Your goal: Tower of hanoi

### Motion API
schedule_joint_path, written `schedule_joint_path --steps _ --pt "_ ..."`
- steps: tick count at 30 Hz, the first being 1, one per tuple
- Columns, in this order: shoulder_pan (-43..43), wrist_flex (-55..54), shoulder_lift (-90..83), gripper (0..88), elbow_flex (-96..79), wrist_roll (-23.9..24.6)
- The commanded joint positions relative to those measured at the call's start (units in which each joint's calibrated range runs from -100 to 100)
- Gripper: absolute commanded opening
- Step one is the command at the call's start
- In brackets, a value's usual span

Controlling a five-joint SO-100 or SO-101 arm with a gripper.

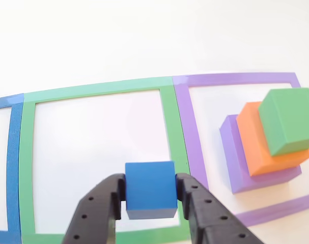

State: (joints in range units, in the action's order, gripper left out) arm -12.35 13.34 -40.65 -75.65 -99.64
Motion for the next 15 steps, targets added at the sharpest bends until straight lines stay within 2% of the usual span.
schedule_joint_path --steps 1,15 --pt "1.5 -12.4 6.5 8.9 0.1 -0.4" --pt "5.0 -36.7 27.2 9.0 -0.5 -0.4"
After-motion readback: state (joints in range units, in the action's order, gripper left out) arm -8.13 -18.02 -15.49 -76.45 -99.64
